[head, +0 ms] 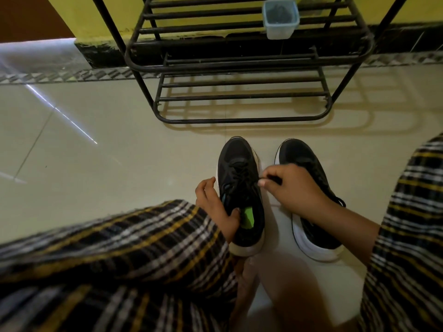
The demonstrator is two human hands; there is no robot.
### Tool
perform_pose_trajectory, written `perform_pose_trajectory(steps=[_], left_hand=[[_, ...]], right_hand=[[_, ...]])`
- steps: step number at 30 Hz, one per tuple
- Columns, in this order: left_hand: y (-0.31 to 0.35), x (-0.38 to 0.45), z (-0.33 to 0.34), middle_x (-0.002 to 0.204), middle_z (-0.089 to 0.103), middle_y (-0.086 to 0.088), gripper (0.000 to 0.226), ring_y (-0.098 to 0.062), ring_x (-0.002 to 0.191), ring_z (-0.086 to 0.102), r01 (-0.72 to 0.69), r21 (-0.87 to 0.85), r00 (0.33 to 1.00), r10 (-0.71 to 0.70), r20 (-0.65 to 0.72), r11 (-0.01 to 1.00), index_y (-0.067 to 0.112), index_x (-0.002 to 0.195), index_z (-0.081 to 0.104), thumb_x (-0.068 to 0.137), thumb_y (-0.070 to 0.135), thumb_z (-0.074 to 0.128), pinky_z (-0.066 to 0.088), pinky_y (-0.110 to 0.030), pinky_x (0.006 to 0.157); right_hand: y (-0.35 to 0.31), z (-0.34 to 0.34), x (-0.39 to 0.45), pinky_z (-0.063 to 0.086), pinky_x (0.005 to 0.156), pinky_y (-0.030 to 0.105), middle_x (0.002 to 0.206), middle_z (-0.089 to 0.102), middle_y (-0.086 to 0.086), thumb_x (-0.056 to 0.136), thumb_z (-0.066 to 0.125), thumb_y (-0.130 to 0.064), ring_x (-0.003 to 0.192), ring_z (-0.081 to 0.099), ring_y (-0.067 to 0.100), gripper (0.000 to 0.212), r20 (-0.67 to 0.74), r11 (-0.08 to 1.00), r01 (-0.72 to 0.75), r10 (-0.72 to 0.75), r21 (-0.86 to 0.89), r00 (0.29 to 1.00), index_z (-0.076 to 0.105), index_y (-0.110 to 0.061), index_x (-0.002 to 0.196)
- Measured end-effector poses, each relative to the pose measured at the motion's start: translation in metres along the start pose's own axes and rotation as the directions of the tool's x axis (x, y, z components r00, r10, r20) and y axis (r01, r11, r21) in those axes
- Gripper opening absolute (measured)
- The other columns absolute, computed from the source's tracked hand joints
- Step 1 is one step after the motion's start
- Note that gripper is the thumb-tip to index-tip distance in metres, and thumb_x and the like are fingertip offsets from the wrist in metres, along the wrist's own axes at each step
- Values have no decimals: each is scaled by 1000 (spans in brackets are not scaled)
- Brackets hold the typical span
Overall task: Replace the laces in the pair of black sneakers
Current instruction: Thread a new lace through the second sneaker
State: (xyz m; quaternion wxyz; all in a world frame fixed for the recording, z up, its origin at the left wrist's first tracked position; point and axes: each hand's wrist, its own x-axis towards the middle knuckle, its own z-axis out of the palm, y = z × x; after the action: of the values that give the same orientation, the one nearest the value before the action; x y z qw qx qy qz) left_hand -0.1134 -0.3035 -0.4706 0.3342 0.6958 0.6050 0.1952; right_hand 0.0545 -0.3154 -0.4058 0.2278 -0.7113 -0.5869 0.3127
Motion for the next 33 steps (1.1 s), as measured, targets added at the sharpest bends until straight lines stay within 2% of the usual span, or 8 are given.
perform_pose_trajectory(steps=[6, 12, 16, 21, 23, 25, 29, 33], left_hand=[[0, 0, -2, 143, 20, -1, 90, -21, 129, 32, 14, -4, 999, -14, 32, 1000, 16, 141, 24, 61, 52, 44, 34, -30, 104], [-1, -2, -4, 144, 20, -1, 94, -23, 129, 33, 24, 2, 999, -24, 47, 1000, 16, 141, 24, 59, 57, 42, 36, -34, 104], [1, -1, -4, 144, 22, -4, 87, -27, 128, 36, -5, 62, 999, 3, 37, 998, 15, 142, 25, 65, 41, 56, 36, -39, 105], [3, -3, -8, 133, 33, 1, 65, -20, 117, 39, -170, 228, 983, 181, -29, 959, 27, 130, 34, 70, 46, 52, 30, -33, 93], [3, -4, -7, 125, 39, 3, 52, -18, 112, 40, -201, 257, 975, 218, -40, 945, 30, 119, 38, 70, 40, 54, 31, -34, 92], [2, -4, -7, 115, 44, 5, 39, -18, 105, 43, -229, 280, 968, 249, -36, 932, 29, 109, 44, 72, 37, 54, 35, -35, 90], [0, -3, -9, 107, 51, 4, 32, -21, 98, 50, -201, 244, 979, 205, 9, 949, 22, 104, 53, 76, 39, 49, 41, -39, 85], [1, 0, -8, 124, 51, -1, 67, -22, 111, 49, -89, 289, 995, 69, 77, 953, 19, 127, 48, 76, 59, 29, 43, -38, 93]], right_hand=[[-17, -16, -2, 47, 64, 34, 69, 61, 12, 90, 58, -9, 66, 55, 27, 13, -255, 926, 170, -84, 336, 963, 67, -14, 81], [-22, -18, -6, 46, 62, 37, 63, 55, 4, 90, 58, -6, 64, 52, 32, 24, -313, 894, 246, -128, 373, 941, 61, -25, 76], [-16, -18, -4, 46, 62, 43, 70, 57, 23, 91, 57, -11, 68, 52, 40, 18, -330, 906, 198, -69, 375, 941, 63, -17, 75], [-4, -10, 0, 44, 65, 30, 95, 61, 9, 92, 58, -21, 68, 53, 16, 14, -197, 970, 11, 38, 242, 980, 63, -20, 105], [-1, -6, 0, 44, 83, 24, 124, 50, 2, 91, 59, -22, 96, 55, 12, 40, -165, 998, -27, 37, 61, 986, 50, -16, 130], [0, -5, -4, 40, 100, 37, 134, 45, 4, 90, 60, -22, 119, 47, 20, 48, -221, 994, 26, -49, -107, 974, 46, -13, 135], [4, -2, -5, 47, 81, 33, 98, 61, 4, 91, 57, -18, 91, 57, 18, 14, -179, 985, 136, -154, -109, 972, 65, -10, 99], [12, 12, -4, 50, 69, 40, 78, 66, 13, 94, 54, -28, 72, 62, 25, 30, 121, 992, -59, 72, -108, 990, 66, -5, 81]])
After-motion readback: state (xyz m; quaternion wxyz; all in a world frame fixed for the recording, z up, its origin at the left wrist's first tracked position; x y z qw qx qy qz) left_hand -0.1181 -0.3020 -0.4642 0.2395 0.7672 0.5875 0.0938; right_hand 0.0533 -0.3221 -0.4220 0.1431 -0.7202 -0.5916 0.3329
